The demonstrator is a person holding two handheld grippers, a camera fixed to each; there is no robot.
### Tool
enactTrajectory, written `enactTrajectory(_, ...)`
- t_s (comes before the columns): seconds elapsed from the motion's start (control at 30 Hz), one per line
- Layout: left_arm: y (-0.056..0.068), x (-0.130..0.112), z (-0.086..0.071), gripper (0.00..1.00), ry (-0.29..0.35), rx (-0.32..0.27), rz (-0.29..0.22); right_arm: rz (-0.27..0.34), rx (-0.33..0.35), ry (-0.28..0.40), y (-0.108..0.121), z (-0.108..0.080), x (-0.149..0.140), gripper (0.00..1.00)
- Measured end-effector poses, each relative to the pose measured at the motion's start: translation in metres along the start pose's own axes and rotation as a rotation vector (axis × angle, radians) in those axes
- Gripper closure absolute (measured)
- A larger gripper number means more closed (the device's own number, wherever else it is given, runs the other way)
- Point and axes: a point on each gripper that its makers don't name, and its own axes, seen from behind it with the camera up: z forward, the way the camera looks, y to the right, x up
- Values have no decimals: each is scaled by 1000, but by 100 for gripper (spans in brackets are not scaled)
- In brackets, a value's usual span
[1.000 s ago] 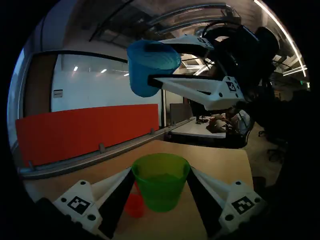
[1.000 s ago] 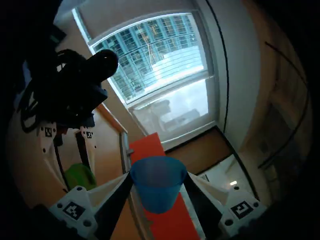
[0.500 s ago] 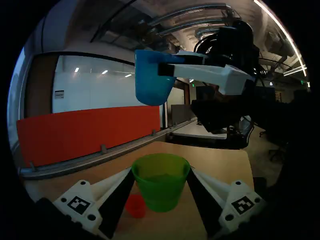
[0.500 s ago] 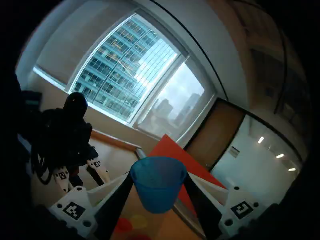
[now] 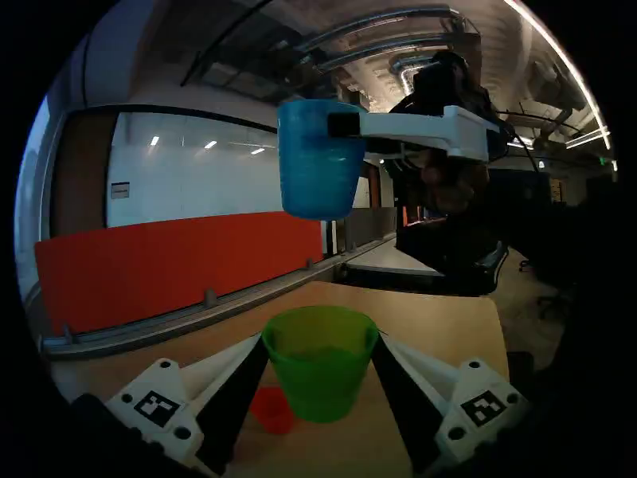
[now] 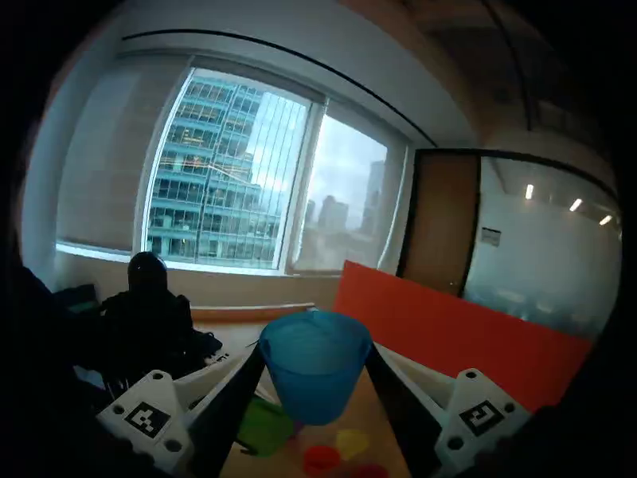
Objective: Pour water
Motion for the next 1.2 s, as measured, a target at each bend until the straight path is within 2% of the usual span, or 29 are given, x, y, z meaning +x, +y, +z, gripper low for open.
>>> enactTrajectory(0.2, -4, 1, 0, 13, 0, 9, 2, 77, 3, 0, 4, -1, -2, 10)
enactTrajectory(0.53, -16, -4, -7, 13, -16, 38, 8, 88, -15, -14, 10, -8, -15, 10)
enactTrajectory(0.97, -46, -11, -28, 13, -44, 106, 17, 105, -56, -37, 28, -29, -42, 9)
enactTrajectory(1.2, -57, -14, -37, 13, -61, 132, 26, 85, -83, -44, 36, -38, -55, 9)
